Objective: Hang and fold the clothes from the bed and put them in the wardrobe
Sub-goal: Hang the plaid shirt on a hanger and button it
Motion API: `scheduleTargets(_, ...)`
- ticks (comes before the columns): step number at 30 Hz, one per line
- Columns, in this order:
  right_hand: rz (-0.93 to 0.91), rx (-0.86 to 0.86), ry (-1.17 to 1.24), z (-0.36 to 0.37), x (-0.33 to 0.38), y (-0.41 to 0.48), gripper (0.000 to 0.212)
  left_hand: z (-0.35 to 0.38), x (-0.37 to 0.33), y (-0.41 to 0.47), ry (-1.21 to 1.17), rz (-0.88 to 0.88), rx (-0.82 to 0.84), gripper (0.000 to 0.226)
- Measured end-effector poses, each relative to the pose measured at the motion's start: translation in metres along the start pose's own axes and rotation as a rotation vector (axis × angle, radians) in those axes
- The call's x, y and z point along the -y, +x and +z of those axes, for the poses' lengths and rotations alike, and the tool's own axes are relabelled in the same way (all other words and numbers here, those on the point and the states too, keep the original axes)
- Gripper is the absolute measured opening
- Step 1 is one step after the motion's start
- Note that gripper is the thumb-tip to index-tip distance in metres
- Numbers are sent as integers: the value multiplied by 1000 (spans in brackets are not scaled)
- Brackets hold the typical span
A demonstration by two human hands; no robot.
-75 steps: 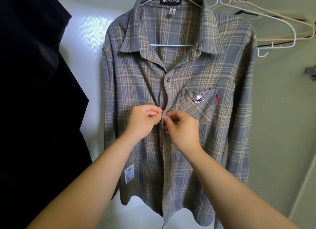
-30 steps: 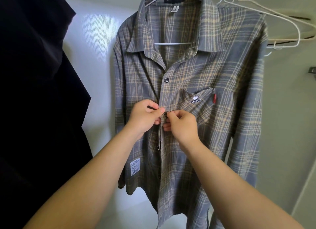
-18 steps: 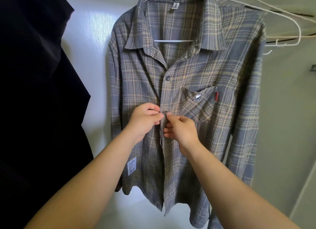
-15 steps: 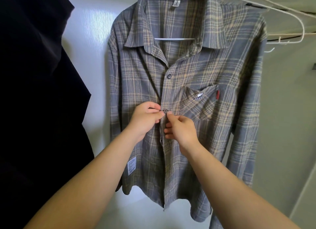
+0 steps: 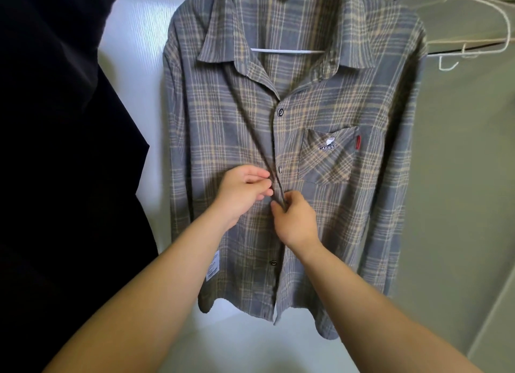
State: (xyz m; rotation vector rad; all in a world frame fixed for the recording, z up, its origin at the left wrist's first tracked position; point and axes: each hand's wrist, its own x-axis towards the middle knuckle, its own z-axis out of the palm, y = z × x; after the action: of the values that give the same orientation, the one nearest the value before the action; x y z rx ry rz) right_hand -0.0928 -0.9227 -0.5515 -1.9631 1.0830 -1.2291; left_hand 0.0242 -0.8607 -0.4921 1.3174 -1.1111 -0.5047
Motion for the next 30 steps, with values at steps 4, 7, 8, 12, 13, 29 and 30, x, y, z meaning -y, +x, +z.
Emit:
scheduleTargets(4, 31, 15, 20, -1, -12, 0, 17, -1, 29, -5, 114, -30, -34, 12)
scheduleTargets(7, 38, 48, 52, -3, -21, -3, 23, 2, 57, -14, 175, -68, -20, 13)
scheduleTargets(8, 41, 62, 82, -2, -24, -4, 23, 4, 65, -17, 175, -76, -17, 14)
scheduleTargets(12, 47, 93, 192, -1, -32, -11, 18, 14, 87, -27, 114, -119, -21, 20)
scheduleTargets(13, 49, 105, 223, -1, -33, -12, 15, 17, 90, -29, 92, -124, -23, 22)
scheduleTargets(29, 72, 214, 395, -4, -48, -29, 5, 16, 97, -39, 64, -14, -92, 11)
scheduleTargets(30, 58, 212, 375, -4, -47, -30, 5, 16, 97, -39, 62, -11, -94, 11)
